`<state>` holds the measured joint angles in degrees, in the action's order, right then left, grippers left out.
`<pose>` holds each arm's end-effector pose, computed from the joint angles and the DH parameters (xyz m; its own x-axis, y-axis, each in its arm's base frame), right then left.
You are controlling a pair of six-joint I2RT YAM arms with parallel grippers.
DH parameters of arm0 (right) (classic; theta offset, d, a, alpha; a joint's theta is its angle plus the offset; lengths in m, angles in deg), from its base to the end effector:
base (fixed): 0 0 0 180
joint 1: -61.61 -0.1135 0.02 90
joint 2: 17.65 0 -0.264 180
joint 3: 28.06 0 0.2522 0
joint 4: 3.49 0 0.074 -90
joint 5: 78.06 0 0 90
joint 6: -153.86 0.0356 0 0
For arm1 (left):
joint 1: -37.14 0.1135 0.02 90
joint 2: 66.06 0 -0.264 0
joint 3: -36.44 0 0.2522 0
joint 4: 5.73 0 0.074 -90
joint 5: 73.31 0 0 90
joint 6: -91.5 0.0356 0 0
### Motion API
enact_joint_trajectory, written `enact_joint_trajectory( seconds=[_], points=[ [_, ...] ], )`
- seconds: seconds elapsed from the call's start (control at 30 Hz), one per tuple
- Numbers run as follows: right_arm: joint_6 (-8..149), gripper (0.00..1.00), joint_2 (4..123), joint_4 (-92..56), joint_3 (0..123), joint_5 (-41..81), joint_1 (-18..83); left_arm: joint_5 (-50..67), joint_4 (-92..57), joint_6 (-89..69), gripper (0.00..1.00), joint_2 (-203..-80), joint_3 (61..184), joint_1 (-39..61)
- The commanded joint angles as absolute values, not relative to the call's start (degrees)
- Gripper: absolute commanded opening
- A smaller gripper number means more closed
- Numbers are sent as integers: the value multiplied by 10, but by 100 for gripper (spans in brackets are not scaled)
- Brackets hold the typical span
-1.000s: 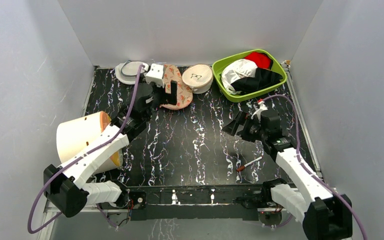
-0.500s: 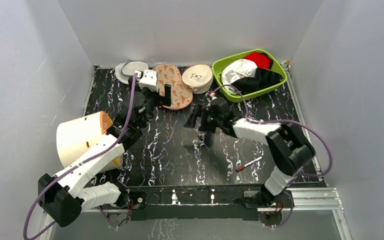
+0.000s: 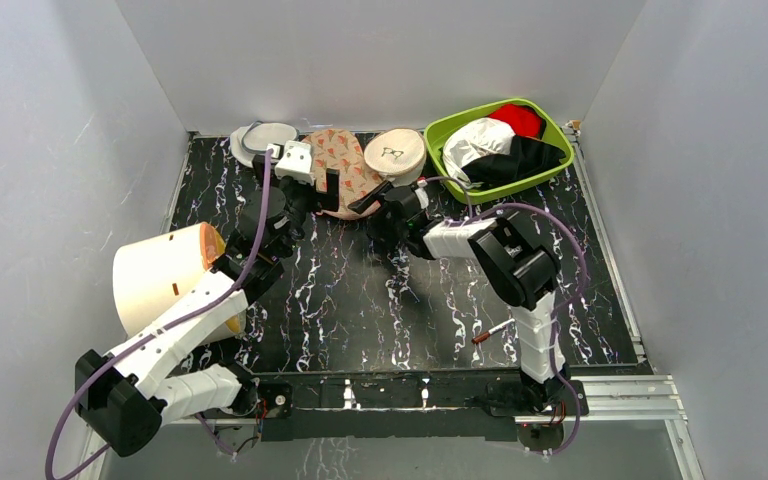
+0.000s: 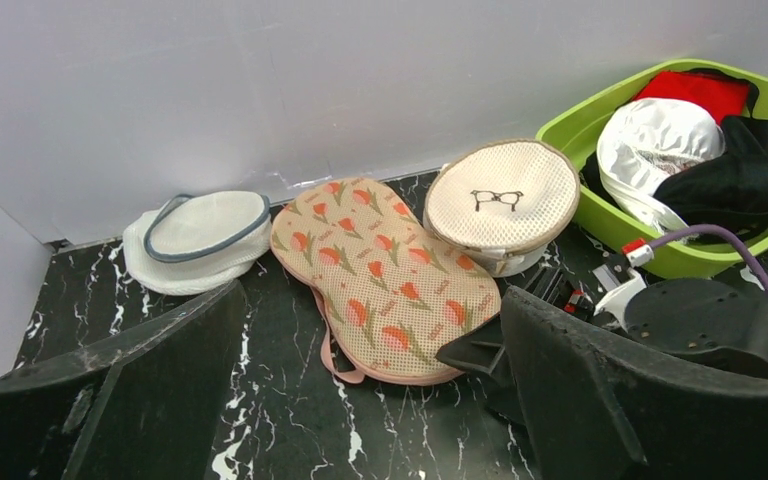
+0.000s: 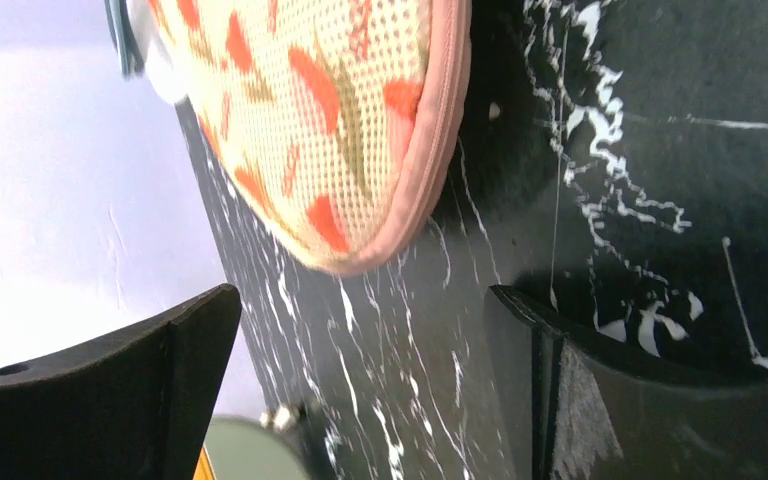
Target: Unzip the laundry bag and remove the bra
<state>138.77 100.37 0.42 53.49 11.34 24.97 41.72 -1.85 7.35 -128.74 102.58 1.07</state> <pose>0.3526 0.2618 0.1377 -0.6818 0.6962 -0.2249 0.2634 0.5204 0.8123 0.2158 -0.1385 0.3768 0.1225 0.0250 -0.9921 0.1828 0.9820 0.0473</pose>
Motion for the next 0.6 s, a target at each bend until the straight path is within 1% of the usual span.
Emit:
enact_joint_trajectory(
  seconds=[0.0, 0.07, 0.13, 0.2, 0.23, 0.33, 0.43, 0.5, 0.57],
  points=[
    [1483, 91, 1046, -6, 586, -22, 231, 436, 23, 90, 98, -1261, 1015, 14],
    [1513, 89, 1064, 2, 593, -39, 229, 441, 25, 94, 98, -1260, 1015, 14],
    [1539, 85, 1082, 10, 600, -46, 228, 445, 29, 98, 98, -1256, 1012, 14],
    [1557, 80, 1098, 17, 609, -50, 228, 450, 33, 103, 98, -1253, 1010, 15],
    [1563, 76, 1105, 18, 614, -52, 227, 452, 35, 105, 98, -1253, 1009, 14],
    [1575, 52, 1113, 32, 617, -63, 221, 456, 39, 108, 98, -1252, 1007, 15],
    [1571, 34, 1114, 41, 615, -64, 219, 456, 43, 109, 98, -1254, 1005, 16],
    [1562, 19, 1110, 55, 605, -55, 219, 455, 44, 109, 98, -1257, 1006, 17],
    [1543, 11, 1098, 88, 582, -39, 220, 454, 43, 109, 98, -1258, 1005, 17]
  ],
)
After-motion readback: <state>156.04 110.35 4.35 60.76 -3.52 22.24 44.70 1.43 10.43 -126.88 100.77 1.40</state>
